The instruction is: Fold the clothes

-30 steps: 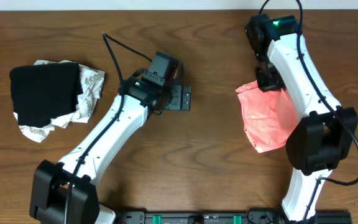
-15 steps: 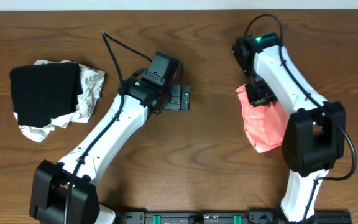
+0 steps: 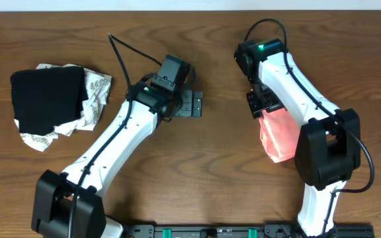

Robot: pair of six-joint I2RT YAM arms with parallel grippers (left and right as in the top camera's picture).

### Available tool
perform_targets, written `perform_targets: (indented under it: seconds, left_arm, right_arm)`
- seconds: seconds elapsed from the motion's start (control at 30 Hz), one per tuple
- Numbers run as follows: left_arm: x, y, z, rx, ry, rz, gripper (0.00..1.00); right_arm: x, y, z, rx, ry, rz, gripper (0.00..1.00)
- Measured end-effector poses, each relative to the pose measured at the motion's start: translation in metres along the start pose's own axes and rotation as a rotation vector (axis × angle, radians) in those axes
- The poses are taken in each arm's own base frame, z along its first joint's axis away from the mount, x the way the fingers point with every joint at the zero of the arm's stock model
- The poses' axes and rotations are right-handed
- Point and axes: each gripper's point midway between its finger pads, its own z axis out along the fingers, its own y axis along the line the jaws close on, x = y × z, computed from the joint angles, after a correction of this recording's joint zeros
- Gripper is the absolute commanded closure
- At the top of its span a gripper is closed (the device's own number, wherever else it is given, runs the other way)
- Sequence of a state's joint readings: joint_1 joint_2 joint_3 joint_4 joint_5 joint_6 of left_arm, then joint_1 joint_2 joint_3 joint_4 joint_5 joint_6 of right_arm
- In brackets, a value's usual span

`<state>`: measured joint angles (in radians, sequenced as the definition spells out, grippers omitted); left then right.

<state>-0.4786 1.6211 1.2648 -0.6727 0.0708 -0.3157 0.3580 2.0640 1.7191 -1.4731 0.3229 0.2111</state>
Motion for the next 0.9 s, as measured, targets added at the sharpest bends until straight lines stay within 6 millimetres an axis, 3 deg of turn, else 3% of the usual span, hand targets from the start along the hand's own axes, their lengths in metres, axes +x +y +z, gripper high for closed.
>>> perform_targets:
  seconds: [0.07, 0.23, 0.4, 0.47, 0.6, 0.7, 0.8, 0.9]
  left_arm:
    - [0.000, 0.000, 0.000, 0.000, 0.000, 0.000, 0.02]
    - [-0.008, -0.005, 0.000, 0.025, -0.030, 0.001, 0.01]
    - [-0.021, -0.030, -0.003, 0.153, -0.075, 0.024, 0.22]
    - [-0.025, -0.043, -0.005, 0.209, -0.093, 0.042, 0.38]
    - [-0.034, -0.081, -0.014, 0.340, -0.151, 0.107, 0.62]
    - [-0.034, -0.118, -0.016, 0.442, -0.184, 0.173, 0.75]
    - [-0.021, -0.155, -0.004, 0.521, -0.169, 0.235, 0.79]
    - [0.000, -0.185, 0.021, 0.570, -0.121, 0.274, 0.81]
  right_arm:
    - [-0.001, 0.001, 0.000, -0.015, -0.002, 0.005, 0.35]
    - [-0.013, 0.008, 0.005, -0.159, -0.020, 0.061, 0.56]
    - [-0.024, -0.005, 0.013, -0.383, -0.008, 0.197, 0.82]
    - [-0.026, -0.016, 0.016, -0.459, 0.001, 0.256, 0.86]
    - [-0.026, -0.037, 0.023, -0.558, 0.019, 0.356, 0.98]
    - [-0.024, -0.042, 0.028, -0.590, 0.032, 0.384, 0.98]
    - [-0.024, -0.037, 0.037, -0.617, 0.035, 0.393, 0.99]
    - [-0.026, -0.031, 0.052, -0.643, 0.034, 0.422, 0.99]
